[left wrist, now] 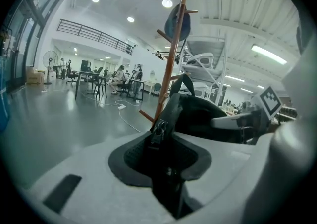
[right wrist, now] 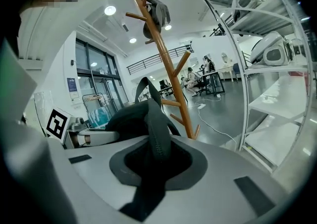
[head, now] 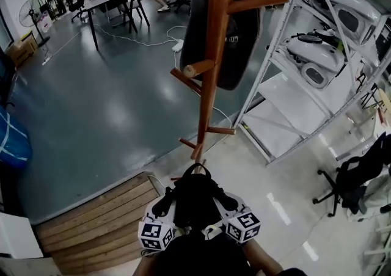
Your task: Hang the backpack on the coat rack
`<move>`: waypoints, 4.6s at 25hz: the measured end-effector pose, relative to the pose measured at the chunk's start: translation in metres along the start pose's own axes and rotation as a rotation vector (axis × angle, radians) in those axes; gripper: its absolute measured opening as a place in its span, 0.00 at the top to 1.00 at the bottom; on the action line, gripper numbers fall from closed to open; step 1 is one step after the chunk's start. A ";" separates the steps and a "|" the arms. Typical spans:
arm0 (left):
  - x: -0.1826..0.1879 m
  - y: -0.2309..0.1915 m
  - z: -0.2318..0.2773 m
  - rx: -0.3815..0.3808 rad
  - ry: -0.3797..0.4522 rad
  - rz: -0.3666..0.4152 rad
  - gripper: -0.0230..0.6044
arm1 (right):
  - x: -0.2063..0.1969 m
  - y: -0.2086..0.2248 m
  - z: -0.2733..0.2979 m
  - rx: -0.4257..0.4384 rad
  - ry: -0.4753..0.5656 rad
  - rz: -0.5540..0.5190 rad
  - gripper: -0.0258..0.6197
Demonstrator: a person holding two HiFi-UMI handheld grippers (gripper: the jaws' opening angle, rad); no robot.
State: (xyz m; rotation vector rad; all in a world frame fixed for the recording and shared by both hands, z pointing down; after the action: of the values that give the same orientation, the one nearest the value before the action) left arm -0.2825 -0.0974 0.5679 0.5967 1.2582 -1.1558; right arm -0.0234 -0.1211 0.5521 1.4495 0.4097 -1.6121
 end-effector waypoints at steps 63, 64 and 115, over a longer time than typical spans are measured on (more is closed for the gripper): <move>-0.042 -0.064 0.147 -0.022 -0.182 -0.022 0.80 | -0.044 0.093 0.108 -0.102 -0.083 0.062 0.87; -0.043 -0.065 0.147 -0.019 -0.181 -0.022 0.80 | -0.044 0.094 0.108 -0.104 -0.083 0.060 0.87; 0.010 0.163 -0.064 0.330 0.298 0.026 0.93 | 0.034 0.037 -0.092 0.134 0.068 -0.005 0.94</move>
State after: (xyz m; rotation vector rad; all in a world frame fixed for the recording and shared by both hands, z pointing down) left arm -0.1627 0.0136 0.5044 1.0592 1.3114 -1.2966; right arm 0.0657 -0.0858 0.5086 1.6082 0.3491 -1.6236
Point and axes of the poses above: the fingertips, and each gripper's own axes: z forward along the fingers, y to its right, x out of its top, the point moved 10 cm from there along -z, backward along the fingers, and after that the axes turned 7 degrees about y, right-handed, at the moved point
